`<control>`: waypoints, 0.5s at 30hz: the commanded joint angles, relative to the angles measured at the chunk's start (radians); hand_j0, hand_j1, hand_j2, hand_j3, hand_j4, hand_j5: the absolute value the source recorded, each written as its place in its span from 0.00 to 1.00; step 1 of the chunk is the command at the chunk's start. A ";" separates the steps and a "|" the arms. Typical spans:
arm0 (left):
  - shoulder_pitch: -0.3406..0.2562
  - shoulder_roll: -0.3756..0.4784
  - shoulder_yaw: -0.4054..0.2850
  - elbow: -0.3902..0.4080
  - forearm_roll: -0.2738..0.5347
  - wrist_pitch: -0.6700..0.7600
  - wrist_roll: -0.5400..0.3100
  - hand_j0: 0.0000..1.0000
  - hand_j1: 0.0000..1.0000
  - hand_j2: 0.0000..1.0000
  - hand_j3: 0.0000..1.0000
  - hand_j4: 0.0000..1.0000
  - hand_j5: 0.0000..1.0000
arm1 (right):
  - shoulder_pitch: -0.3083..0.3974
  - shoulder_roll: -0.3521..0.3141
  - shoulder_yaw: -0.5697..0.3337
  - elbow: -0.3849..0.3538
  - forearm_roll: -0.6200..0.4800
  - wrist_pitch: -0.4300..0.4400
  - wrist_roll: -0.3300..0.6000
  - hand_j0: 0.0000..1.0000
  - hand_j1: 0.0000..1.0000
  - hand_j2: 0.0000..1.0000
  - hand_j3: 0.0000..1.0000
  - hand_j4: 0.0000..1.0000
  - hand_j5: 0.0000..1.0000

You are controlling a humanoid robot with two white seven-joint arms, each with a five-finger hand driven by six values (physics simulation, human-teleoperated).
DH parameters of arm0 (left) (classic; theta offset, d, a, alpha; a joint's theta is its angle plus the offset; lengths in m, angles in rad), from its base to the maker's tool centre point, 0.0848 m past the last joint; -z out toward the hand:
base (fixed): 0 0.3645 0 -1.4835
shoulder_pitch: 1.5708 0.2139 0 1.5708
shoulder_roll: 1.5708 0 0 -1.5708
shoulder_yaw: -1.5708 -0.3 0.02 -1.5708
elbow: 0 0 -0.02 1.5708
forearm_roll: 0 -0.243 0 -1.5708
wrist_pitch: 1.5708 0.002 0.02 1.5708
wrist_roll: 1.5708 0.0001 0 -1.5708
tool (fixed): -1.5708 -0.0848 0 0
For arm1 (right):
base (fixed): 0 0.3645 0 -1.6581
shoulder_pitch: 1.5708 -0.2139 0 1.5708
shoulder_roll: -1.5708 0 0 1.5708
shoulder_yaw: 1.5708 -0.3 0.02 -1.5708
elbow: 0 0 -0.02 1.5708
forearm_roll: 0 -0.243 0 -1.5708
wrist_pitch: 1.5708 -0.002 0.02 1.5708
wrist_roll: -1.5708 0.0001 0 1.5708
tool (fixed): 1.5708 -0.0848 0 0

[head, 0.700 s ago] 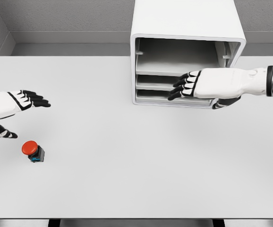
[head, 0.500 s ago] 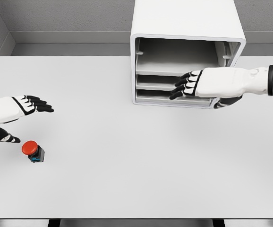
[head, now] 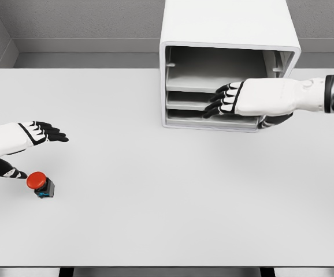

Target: Slide open multi-storey tabletop storage cabinets and put open load switch and slide close multi-storey tabletop storage cabinets

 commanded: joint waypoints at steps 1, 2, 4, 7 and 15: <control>0.000 0.002 0.000 0.000 0.006 0.002 0.000 1.00 1.00 1.00 1.00 1.00 1.00 | 0.000 0.000 -0.001 0.004 -0.008 0.003 0.000 1.00 1.00 1.00 1.00 1.00 1.00; 0.000 0.002 0.000 0.000 0.006 0.002 0.000 1.00 1.00 1.00 1.00 1.00 1.00 | 0.000 0.005 -0.001 0.002 -0.009 0.003 0.000 1.00 1.00 1.00 1.00 1.00 1.00; 0.000 0.003 0.000 0.002 0.005 0.002 0.000 1.00 1.00 1.00 1.00 1.00 1.00 | 0.000 0.025 -0.001 0.004 -0.009 0.003 0.000 1.00 1.00 1.00 1.00 1.00 1.00; 0.005 0.007 0.001 -0.004 0.009 0.002 0.000 1.00 1.00 1.00 1.00 1.00 1.00 | -0.002 0.034 0.001 0.007 -0.014 0.009 0.000 1.00 1.00 1.00 1.00 1.00 1.00; 0.061 0.073 0.014 0.031 0.043 0.002 0.002 1.00 1.00 1.00 1.00 1.00 1.00 | -0.003 0.083 0.007 0.162 -0.098 0.109 0.000 1.00 1.00 1.00 1.00 1.00 1.00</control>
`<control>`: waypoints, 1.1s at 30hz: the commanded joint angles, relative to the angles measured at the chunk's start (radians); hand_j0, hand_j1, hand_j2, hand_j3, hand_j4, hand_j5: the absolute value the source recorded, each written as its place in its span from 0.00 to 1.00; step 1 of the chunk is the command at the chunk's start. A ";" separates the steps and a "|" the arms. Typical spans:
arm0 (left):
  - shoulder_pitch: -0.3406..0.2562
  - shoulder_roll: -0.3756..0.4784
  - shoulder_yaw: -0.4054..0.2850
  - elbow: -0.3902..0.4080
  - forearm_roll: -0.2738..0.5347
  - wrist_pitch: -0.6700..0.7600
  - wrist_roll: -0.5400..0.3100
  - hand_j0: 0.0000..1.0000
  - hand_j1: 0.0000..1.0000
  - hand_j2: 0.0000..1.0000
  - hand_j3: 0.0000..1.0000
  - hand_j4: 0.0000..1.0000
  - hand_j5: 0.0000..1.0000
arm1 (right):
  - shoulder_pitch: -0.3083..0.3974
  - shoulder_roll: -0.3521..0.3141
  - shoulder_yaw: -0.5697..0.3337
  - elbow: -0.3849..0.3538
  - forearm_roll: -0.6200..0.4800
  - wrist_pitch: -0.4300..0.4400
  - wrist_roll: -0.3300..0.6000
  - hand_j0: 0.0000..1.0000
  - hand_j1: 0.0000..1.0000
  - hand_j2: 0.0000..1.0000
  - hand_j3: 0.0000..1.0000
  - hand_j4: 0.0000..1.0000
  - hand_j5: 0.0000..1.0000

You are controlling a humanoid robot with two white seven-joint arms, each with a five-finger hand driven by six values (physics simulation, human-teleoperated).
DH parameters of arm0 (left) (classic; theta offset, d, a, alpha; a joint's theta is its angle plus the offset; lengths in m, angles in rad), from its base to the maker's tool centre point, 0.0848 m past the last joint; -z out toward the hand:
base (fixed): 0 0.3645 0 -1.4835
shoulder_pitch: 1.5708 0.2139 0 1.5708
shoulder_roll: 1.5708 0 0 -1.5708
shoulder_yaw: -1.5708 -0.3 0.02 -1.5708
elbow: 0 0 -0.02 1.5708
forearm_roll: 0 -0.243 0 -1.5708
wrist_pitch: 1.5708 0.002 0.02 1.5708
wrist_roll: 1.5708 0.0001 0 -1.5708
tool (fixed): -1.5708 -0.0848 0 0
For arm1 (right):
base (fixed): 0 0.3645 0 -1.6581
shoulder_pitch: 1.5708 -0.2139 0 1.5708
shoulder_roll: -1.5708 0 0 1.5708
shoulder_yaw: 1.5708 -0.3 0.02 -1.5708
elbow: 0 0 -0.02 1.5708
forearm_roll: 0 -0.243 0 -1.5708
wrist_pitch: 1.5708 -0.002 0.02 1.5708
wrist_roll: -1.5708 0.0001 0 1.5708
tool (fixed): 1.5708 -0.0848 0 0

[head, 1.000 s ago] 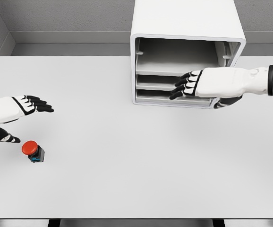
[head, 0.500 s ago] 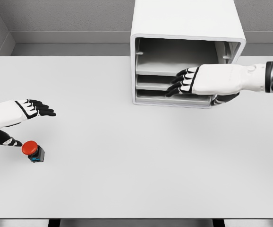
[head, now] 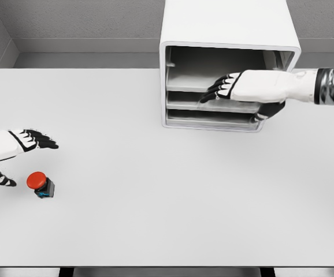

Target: Slide open multi-storey tabletop storage cabinets and put open load switch and slide close multi-storey tabletop storage cabinets

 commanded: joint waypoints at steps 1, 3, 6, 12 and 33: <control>0.002 0.013 0.000 0.007 0.017 0.002 0.005 1.00 1.00 1.00 1.00 1.00 1.00 | 0.000 0.007 0.001 0.033 -0.033 0.044 0.000 1.00 1.00 1.00 1.00 1.00 1.00; 0.014 0.013 -0.003 0.007 0.017 0.002 0.007 1.00 1.00 1.00 1.00 1.00 1.00 | 0.000 0.009 0.001 0.033 -0.045 0.073 0.000 1.00 1.00 1.00 1.00 1.00 1.00; 0.038 0.013 -0.008 0.005 0.017 0.002 0.021 1.00 1.00 1.00 1.00 1.00 1.00 | -0.002 0.023 0.002 0.036 -0.051 0.133 0.000 1.00 1.00 1.00 1.00 1.00 1.00; 0.080 0.000 -0.009 -0.051 0.014 0.002 0.039 1.00 1.00 1.00 1.00 1.00 1.00 | -0.005 0.043 0.013 0.064 -0.053 0.190 0.000 1.00 1.00 1.00 1.00 1.00 1.00; 0.077 -0.115 -0.019 0.053 -0.130 0.002 0.079 1.00 1.00 1.00 1.00 1.00 1.00 | -0.018 0.083 0.067 0.117 -0.042 0.190 0.000 1.00 1.00 1.00 1.00 1.00 1.00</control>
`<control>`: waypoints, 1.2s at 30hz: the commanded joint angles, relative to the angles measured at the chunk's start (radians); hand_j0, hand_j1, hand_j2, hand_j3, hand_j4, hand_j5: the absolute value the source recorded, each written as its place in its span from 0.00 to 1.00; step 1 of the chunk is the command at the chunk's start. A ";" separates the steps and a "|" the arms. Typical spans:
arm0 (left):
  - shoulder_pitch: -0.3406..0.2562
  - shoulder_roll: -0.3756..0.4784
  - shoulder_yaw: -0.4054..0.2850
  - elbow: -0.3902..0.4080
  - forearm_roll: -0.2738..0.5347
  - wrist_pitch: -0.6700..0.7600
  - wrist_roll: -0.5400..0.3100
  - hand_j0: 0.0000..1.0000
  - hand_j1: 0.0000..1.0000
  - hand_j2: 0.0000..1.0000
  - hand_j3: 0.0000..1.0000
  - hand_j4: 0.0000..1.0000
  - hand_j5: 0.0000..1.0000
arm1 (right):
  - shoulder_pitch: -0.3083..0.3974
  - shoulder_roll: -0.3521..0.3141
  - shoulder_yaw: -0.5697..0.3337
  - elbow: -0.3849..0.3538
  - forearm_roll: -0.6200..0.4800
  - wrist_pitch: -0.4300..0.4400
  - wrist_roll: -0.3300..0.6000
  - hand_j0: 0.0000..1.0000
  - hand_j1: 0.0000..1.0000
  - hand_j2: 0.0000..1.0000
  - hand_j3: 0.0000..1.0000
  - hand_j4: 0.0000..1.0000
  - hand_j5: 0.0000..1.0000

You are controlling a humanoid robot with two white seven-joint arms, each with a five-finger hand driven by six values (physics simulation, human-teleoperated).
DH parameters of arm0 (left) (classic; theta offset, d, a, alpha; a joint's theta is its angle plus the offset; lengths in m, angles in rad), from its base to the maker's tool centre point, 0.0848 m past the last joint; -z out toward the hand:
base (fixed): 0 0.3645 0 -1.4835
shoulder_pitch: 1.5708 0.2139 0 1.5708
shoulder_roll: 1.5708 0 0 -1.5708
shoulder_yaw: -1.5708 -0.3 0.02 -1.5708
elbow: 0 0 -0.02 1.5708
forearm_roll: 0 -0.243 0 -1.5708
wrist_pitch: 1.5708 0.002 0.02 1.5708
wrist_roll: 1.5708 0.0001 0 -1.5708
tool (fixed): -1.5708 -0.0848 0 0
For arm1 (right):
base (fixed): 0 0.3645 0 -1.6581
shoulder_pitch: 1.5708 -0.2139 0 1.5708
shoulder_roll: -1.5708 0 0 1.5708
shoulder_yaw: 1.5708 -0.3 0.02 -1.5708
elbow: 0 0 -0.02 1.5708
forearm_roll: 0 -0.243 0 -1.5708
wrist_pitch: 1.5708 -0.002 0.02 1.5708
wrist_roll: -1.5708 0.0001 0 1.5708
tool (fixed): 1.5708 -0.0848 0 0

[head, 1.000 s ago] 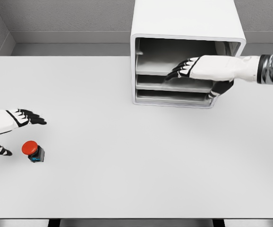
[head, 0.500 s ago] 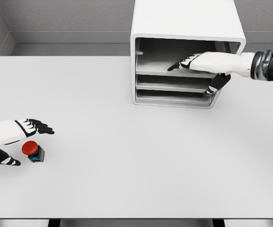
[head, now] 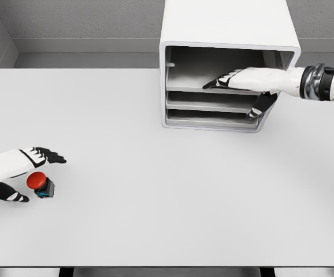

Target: Slide open multi-storey tabletop storage cabinets and put open load switch and slide close multi-storey tabletop storage cabinets

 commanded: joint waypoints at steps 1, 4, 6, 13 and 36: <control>0.000 -0.020 0.000 0.001 -0.050 0.002 0.001 1.00 1.00 1.00 1.00 1.00 1.00 | 0.000 0.004 0.016 -0.008 0.010 -0.021 0.004 1.00 1.00 1.00 1.00 1.00 1.00; -0.002 -0.020 -0.004 -0.001 -0.052 0.002 -0.009 1.00 1.00 1.00 1.00 1.00 1.00 | -0.001 0.004 0.015 -0.028 0.008 -0.021 0.004 1.00 1.00 1.00 1.00 1.00 1.00; -0.002 -0.020 -0.004 -0.002 -0.050 0.002 -0.009 1.00 1.00 1.00 1.00 1.00 1.00 | -0.001 0.003 0.015 -0.042 0.008 -0.022 0.004 1.00 1.00 1.00 1.00 1.00 1.00; 0.000 -0.023 -0.006 -0.017 -0.046 0.002 0.001 1.00 1.00 1.00 1.00 1.00 1.00 | -0.006 0.001 0.015 -0.066 0.005 -0.024 0.004 1.00 1.00 1.00 1.00 1.00 1.00; -0.003 -0.015 0.005 -0.091 -0.020 0.002 0.001 0.38 0.38 0.38 0.38 0.38 0.38 | 0.020 -0.097 0.036 -0.218 -0.006 -0.067 0.004 1.00 1.00 1.00 1.00 1.00 1.00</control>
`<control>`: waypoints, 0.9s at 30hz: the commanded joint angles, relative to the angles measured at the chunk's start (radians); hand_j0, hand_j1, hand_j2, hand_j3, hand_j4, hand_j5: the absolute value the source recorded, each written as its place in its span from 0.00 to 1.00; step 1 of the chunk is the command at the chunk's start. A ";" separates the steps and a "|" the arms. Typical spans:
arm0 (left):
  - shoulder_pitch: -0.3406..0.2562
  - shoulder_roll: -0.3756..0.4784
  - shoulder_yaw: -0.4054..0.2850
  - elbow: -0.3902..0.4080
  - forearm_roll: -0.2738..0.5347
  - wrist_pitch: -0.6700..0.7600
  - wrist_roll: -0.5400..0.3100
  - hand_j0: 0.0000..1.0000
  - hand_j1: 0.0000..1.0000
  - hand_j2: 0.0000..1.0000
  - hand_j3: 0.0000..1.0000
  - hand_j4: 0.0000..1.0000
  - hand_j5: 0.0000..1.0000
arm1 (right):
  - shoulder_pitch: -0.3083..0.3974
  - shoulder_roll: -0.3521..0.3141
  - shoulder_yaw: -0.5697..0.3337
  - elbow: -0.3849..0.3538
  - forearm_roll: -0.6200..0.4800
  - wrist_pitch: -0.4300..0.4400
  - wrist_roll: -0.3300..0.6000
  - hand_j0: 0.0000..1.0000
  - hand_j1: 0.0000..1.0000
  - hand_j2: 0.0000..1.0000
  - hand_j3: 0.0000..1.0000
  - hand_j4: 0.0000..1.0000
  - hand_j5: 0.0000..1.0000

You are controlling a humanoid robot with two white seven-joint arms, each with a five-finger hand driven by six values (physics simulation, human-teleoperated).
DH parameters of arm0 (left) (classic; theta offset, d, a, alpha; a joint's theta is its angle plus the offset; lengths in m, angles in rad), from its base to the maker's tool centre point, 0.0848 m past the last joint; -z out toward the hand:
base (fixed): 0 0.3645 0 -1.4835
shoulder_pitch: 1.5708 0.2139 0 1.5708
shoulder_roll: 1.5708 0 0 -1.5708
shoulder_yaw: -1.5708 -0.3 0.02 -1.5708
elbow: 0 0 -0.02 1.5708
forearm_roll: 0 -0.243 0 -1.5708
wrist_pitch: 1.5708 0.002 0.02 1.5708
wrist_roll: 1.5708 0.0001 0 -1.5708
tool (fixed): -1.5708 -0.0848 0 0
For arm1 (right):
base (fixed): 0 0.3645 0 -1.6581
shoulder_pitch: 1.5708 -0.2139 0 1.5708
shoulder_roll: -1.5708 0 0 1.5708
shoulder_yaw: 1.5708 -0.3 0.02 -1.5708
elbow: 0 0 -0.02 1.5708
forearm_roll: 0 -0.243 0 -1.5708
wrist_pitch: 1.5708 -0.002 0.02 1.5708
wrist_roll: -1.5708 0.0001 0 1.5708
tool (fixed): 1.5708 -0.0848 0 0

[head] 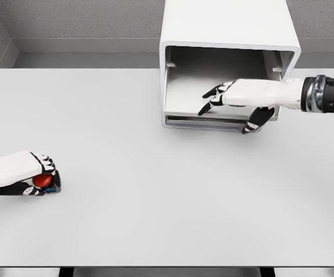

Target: Slide open multi-storey tabletop storage cabinets and put open load switch and slide close multi-storey tabletop storage cabinets

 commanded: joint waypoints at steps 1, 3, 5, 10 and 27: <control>0.000 0.006 0.006 -0.046 0.024 0.002 0.000 0.38 0.38 0.38 0.38 0.38 0.38 | 0.000 -0.020 0.019 -0.034 0.041 -0.038 0.003 1.00 1.00 1.00 1.00 1.00 1.00; -0.020 0.009 0.008 -0.064 0.041 0.002 0.000 0.38 0.38 0.38 0.38 0.38 0.38 | 0.000 -0.039 0.020 -0.040 0.010 -0.080 0.003 1.00 1.00 1.00 1.00 1.00 1.00; -0.049 0.009 0.006 -0.075 0.056 0.002 0.000 0.38 0.38 0.38 0.38 0.38 0.38 | 0.002 -0.060 0.020 -0.040 -0.013 -0.132 0.003 1.00 1.00 1.00 1.00 1.00 1.00; -0.103 0.005 0.005 -0.076 0.082 0.002 0.002 0.38 0.38 0.38 0.38 0.38 0.38 | 0.008 -0.080 0.025 -0.047 -0.018 -0.204 0.003 1.00 1.00 1.00 1.00 1.00 1.00; -0.193 0.002 0.000 -0.076 0.139 0.002 0.002 0.38 0.38 0.38 0.38 0.38 0.38 | 0.006 -0.137 0.025 -0.060 -0.071 -0.259 0.003 1.00 1.00 1.00 1.00 1.00 1.00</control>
